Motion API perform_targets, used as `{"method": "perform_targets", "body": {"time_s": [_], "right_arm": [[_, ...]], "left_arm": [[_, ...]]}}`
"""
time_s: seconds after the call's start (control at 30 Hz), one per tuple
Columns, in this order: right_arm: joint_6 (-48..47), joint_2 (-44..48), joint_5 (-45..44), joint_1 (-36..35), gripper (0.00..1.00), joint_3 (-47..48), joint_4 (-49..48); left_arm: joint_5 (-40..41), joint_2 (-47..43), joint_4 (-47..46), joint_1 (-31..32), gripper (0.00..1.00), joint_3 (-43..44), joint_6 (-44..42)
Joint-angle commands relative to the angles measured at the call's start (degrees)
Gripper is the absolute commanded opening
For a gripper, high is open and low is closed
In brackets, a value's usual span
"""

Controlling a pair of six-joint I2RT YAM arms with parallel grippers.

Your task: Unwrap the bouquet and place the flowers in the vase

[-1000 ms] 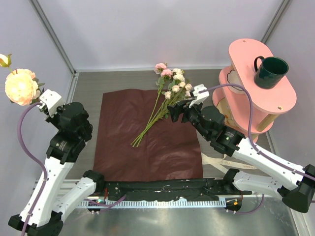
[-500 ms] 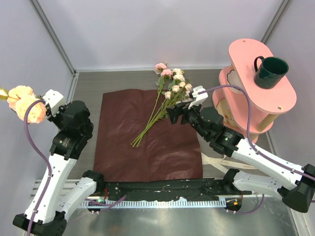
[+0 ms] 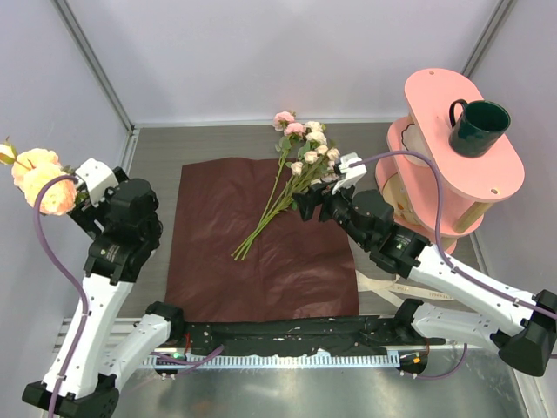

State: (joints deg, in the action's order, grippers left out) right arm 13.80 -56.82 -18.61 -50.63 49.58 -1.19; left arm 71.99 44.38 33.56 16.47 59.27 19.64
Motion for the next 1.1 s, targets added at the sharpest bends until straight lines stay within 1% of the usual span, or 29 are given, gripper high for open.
{"method": "perform_targets", "body": {"time_s": [0.0,0.07,0.1,0.13,0.3,0.37,0.43,0.47,0.57,0.6,0.67,0.7,0.8,0.9,0.93,1.0,1.03,1.07], "right_arm": [[1.4,-1.01,0.94,-0.08,0.77,0.34,-1.71],[1.84,-1.63,1.56,-0.08,0.77,0.34,-1.27],[2.02,-2.33,1.65,-0.08,0.77,0.34,-1.18],[2.37,-2.68,1.82,-0.08,0.77,0.43,-1.18],[3.42,-3.91,3.4,-0.08,0.77,0.6,-1.09],[3.86,-4.53,3.76,-0.08,0.77,0.78,-0.83],[4.04,-5.14,4.37,-0.17,0.77,1.13,-0.57],[4.21,-5.41,4.55,-0.17,0.77,1.3,-0.22],[4.48,-6.37,5.16,-0.17,0.77,1.92,0.75],[4.74,-6.55,5.08,-0.08,0.77,1.92,0.84],[4.92,-7.25,5.69,-0.17,0.77,1.75,0.84],[5.18,-7.34,5.87,-0.08,0.77,1.66,0.84],[5.97,-8.39,6.66,-0.08,0.77,1.57,0.84],[8.42,-9.45,6.05,-0.08,0.77,1.66,0.84],[11.04,-9.71,5.52,-0.08,0.77,1.66,0.84],[14.13,-10.94,3.76,0.18,0.76,1.92,0.84],[15.63,-11.47,3.15,0.36,0.76,1.92,0.84],[18.77,-12.0,2.88,0.53,0.76,2.01,0.84]], "left_arm": [[-6.92,-1.4,12.63,-0.3,0.91,6.38,9.16],[-13.51,-2.8,16.78,-0.3,0.95,7.53,11.99],[-15.71,-3.33,20.89,-0.3,0.98,8.75,15.05],[-20.09,-4.47,22.24,-0.3,1.0,9.11,16.12],[-28.46,-5.79,30.57,-0.3,1.0,10.96,21.3],[-31.71,-6.93,32.96,-0.3,1.0,10.87,22.45],[-34.44,-8.34,33.41,-0.3,1.0,10.7,23.16],[-39.24,-10.09,32.37,-0.3,1.0,10.7,22.73],[-47.88,-13.86,28.16,-0.3,0.99,10.69,19.66],[-52.43,-14.58,27.18,-0.3,0.99,11.04,18.95],[-56.41,-16.25,23.59,-0.3,0.98,12.01,16.76],[-61.13,-17.56,22.18,-0.3,0.98,12.36,15.97],[-68.54,-19.41,16.99,-0.3,0.98,14.12,12.1],[-76.71,-20.12,12.77,-0.3,0.97,16.31,8.67],[-81.87,-20.12,11.63,-0.3,0.97,17.02,7.88],[-88.47,-19.25,8.2,-0.3,0.97,19.48,6.38],[-95.03,-17.16,7.23,-0.3,0.97,20.53,6.38],[-99.1,-16.0,5.04,-0.3,0.97,22.89,6.64]]}}
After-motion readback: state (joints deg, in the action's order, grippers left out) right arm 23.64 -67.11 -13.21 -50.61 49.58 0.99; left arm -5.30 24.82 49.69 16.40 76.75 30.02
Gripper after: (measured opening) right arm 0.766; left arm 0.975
